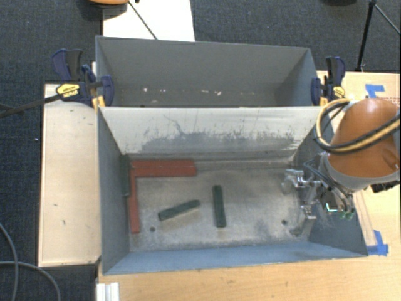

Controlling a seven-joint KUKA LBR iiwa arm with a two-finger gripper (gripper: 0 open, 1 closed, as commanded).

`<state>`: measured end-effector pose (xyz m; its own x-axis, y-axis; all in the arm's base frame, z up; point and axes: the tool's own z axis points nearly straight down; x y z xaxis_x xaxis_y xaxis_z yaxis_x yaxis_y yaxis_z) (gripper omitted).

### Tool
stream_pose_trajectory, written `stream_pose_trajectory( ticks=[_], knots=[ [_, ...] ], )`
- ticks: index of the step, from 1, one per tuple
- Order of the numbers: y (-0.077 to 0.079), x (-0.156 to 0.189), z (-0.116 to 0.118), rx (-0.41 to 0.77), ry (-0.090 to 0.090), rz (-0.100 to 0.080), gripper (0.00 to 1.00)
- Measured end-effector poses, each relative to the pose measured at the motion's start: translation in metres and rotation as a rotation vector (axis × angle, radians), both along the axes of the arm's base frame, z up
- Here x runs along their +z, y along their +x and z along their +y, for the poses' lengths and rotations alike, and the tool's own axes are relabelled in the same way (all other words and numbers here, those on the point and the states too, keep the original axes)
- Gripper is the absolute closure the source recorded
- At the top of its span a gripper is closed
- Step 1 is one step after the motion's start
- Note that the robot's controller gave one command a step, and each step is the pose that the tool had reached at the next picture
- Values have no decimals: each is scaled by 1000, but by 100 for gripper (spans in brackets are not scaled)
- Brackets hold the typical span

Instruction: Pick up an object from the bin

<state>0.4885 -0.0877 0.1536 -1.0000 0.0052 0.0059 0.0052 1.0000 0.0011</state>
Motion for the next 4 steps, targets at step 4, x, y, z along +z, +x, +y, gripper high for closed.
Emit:
stream_pose_trajectory(
  ticks=[4],
  knots=[
    [-6, -64, 61, 167, 0, -4, 0]
  ],
)
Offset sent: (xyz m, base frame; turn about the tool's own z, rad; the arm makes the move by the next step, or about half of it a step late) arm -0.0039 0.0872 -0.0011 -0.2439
